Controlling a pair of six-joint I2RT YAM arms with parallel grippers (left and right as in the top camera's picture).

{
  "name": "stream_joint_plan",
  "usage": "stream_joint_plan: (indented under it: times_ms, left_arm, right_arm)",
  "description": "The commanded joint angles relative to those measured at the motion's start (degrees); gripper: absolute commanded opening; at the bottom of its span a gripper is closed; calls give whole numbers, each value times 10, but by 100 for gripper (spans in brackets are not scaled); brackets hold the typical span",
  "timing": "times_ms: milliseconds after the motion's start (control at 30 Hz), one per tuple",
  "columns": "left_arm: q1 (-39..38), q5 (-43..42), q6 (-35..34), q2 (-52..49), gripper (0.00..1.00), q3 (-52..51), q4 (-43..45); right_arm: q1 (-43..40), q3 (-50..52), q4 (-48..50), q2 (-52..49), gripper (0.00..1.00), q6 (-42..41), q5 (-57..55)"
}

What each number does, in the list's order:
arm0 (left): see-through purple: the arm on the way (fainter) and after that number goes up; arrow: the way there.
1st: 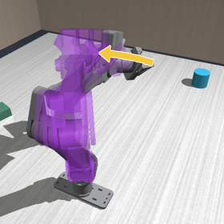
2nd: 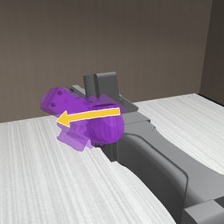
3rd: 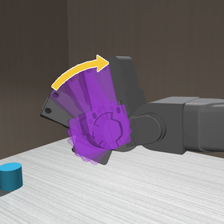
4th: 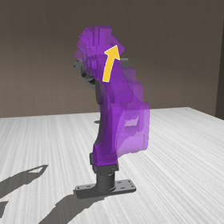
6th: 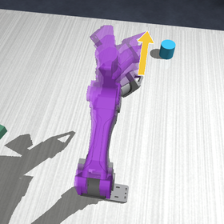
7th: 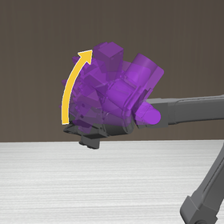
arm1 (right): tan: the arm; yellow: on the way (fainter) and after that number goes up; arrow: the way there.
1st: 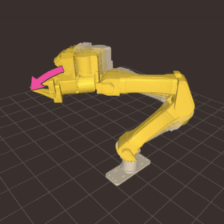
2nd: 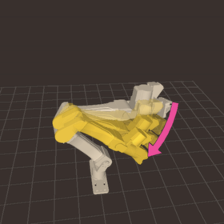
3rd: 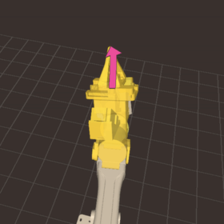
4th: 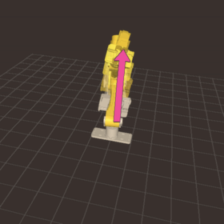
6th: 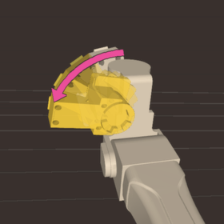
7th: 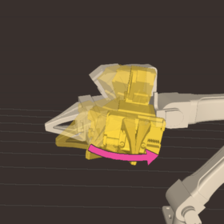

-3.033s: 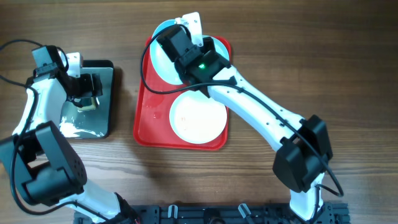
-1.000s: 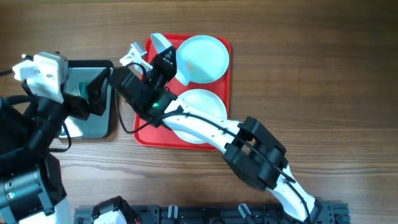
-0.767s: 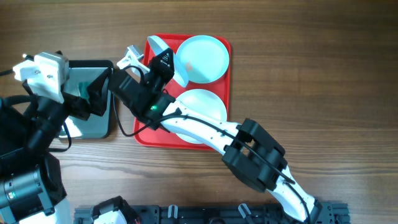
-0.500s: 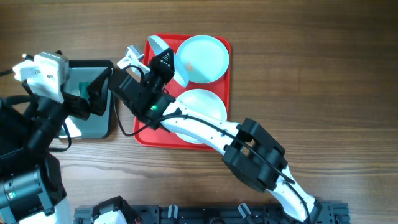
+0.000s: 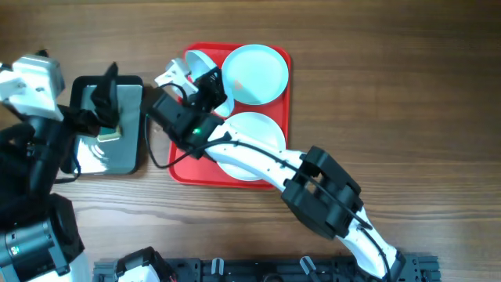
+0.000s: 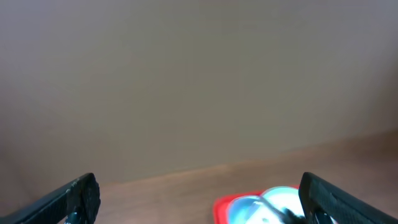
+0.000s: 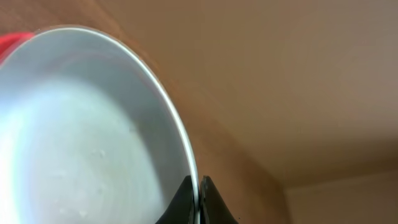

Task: Clean dirty plates on tray and stack at the side
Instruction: 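Raise the cleaned plate with the right gripper up over the red tray, then carry the plate right and set it on the table beside the tray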

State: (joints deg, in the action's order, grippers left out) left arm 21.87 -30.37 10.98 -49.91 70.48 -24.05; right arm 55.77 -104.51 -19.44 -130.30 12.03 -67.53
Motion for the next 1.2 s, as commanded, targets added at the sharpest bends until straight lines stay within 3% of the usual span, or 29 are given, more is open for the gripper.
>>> stream_joint_plan:
  times_ms: [0, 200, 500, 700, 1167]
  left_arm:
    - [34, 65, -27, 0, 100, 7, 16]
    - [89, 64, -27, -70, 100, 7, -8]
    - [91, 58, -24, -187, 100, 7, -65]
    - [90, 49, 6, -227, 100, 7, -92]
    - [44, 43, 8, -232, 100, 7, -113]
  right_arm:
    - [-31, -8, -50, 3, 4, -162, 107]
    - [-58, -8, -76, 38, 4, -243, 242]
    - [-132, -8, -126, 143, 4, -301, 430]
    - [-234, -8, -205, 213, 4, -322, 575]
    - [-537, -8, -372, 313, 4, -315, 673]
